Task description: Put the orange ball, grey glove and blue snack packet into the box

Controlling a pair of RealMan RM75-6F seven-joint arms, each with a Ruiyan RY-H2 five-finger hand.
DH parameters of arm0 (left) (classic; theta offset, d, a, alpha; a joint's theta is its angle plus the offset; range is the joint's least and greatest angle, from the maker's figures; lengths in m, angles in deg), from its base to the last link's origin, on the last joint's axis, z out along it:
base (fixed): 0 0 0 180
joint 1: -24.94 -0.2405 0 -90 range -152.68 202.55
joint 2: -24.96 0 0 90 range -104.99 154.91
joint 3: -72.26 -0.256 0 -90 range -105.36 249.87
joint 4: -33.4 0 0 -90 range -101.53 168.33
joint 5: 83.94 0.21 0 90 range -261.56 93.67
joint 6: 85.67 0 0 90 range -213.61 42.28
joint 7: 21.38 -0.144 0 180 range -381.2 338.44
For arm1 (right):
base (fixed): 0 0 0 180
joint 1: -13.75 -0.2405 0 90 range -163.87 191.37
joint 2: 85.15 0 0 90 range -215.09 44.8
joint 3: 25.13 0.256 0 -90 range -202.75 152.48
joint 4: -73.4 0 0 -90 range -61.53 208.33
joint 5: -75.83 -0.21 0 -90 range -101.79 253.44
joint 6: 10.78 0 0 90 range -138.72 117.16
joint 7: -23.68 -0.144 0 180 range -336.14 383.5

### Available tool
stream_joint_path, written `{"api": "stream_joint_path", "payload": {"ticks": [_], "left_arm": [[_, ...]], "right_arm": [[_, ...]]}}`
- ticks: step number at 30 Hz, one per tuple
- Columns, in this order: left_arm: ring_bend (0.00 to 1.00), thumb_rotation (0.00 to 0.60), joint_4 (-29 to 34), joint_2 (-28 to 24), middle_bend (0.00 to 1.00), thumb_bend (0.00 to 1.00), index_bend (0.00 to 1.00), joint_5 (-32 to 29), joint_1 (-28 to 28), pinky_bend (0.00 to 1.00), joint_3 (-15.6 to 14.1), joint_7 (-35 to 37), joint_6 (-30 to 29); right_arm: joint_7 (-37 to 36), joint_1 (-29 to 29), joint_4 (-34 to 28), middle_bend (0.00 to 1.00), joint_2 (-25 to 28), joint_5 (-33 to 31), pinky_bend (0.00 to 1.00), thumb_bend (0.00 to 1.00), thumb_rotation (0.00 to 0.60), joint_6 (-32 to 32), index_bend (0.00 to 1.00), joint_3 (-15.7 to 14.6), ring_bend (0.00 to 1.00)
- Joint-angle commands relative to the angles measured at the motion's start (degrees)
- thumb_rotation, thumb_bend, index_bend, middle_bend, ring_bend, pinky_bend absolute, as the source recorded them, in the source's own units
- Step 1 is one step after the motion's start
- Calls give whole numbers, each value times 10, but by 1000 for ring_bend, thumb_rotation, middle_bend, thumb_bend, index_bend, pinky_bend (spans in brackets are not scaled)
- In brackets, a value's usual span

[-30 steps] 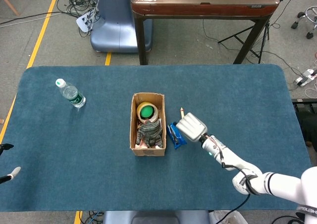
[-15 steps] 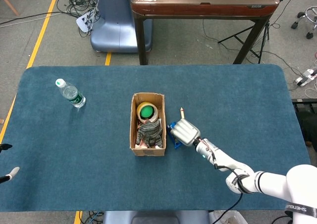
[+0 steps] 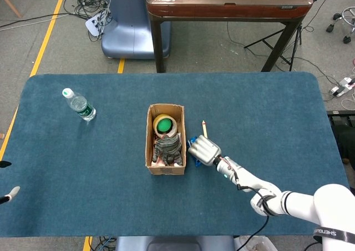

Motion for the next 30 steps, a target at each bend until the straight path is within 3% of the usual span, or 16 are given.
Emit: {"api": "stream_joint_path", "payload": {"ticks": [1, 14, 19, 23, 27, 30], "left_arm": [[279, 600, 1, 0, 363, 117, 349, -1, 0, 400, 0, 0, 0], [279, 600, 2, -2, 363, 117, 357, 2, 1, 402, -1, 1, 3], [279, 600, 0, 0, 363, 118, 357, 2, 1, 402, -3, -2, 5], [278, 600, 0, 3, 363, 117, 357, 2, 3, 402, -3, -7, 7], [278, 600, -1, 4, 363, 117, 357, 1, 4, 402, -3, -10, 9], [279, 600, -2, 5, 363, 117, 357, -2, 5, 402, -3, -10, 11]], "right_arm": [[0, -2, 3, 1000, -1, -4, 1000, 1000, 600, 6, 330, 0, 1000], [75, 13, -38, 1000, 47, -66, 1000, 1000, 600, 15, 332, -4, 1000], [116, 20, -83, 1000, 82, -106, 1000, 1000, 600, 17, 454, -10, 1000], [127, 29, -107, 1000, 97, -116, 1000, 993, 600, -7, 463, -9, 1000], [101, 36, -113, 968, 107, -97, 998, 796, 600, -28, 463, -5, 962], [81, 41, -115, 776, 115, -83, 939, 613, 600, -39, 463, -3, 808]]}}
